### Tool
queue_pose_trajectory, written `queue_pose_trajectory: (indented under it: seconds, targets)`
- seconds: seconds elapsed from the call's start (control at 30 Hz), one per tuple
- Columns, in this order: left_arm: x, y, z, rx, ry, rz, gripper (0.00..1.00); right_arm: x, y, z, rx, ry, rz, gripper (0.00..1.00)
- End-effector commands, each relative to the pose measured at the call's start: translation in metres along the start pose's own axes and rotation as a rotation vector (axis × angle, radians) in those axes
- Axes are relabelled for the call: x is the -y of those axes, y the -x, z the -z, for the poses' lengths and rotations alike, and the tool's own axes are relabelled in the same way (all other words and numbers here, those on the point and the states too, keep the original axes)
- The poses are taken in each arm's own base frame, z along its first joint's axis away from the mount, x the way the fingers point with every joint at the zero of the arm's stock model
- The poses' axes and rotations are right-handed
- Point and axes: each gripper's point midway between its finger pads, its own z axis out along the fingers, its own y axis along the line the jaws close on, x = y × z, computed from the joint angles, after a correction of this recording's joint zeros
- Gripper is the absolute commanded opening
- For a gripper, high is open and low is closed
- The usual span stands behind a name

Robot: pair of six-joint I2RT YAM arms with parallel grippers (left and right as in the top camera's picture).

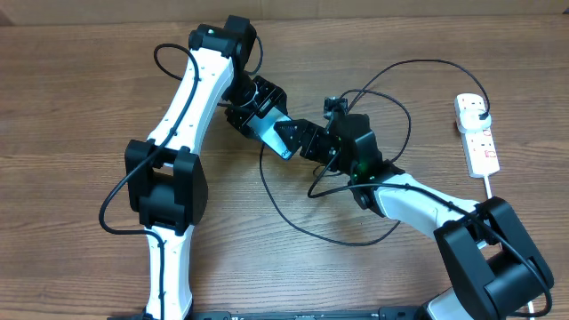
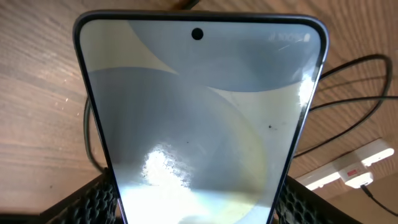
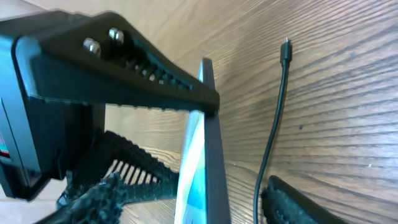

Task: Plug charger to phone and switch on socket
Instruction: 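Close the right gripper on the phone's side edge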

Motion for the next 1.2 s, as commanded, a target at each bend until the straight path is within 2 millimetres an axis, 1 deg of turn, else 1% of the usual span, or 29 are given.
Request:
queue_pose_trajectory:
  seconds: [0.0,0.23,0.47,0.57,0.63,0.73,0.83,0.93,1.03,1.17]
  targets:
    - [0.01,-0.003,0.01,0.035,-0.028,0.009,0.04,-0.011,0.002,-0.004,-0.004,0.024,0.009,0.66]
    - [0.015,-0.004,0.009,0.043,-0.04,0.003,0.04,-0.013,-0.002,-0.005,-0.013,0.029,0.012,0.6]
    - [0.017,-0.005,0.008,0.045,-0.045,-0.002,0.04,0.001,-0.01,-0.014,-0.036,0.01,0.001,0.59]
    - [0.017,-0.005,0.008,0.046,-0.045,-0.002,0.04,-0.003,-0.009,-0.015,-0.033,0.029,0.006,0.59]
    - [0.017,-0.004,0.008,0.053,-0.041,-0.002,0.04,-0.01,-0.007,-0.014,-0.029,0.061,0.018,0.59]
    - [0.016,-0.002,0.008,0.064,-0.036,-0.001,0.04,-0.018,-0.005,-0.014,-0.034,0.094,0.025,0.54]
    - [0.016,-0.002,0.008,0.064,-0.036,-0.001,0.04,-0.021,-0.005,-0.013,-0.037,0.108,0.009,0.5]
    - [0.016,-0.001,0.008,0.066,-0.036,-0.001,0.04,-0.028,-0.006,-0.012,-0.048,0.141,0.019,0.5]
    - [0.016,-0.001,0.008,0.067,-0.037,-0.001,0.04,-0.03,-0.008,-0.012,-0.059,0.149,0.02,0.49]
    - [0.017,-0.001,0.008,0.068,-0.039,-0.002,0.04,-0.029,-0.011,-0.012,-0.077,0.151,0.012,0.4]
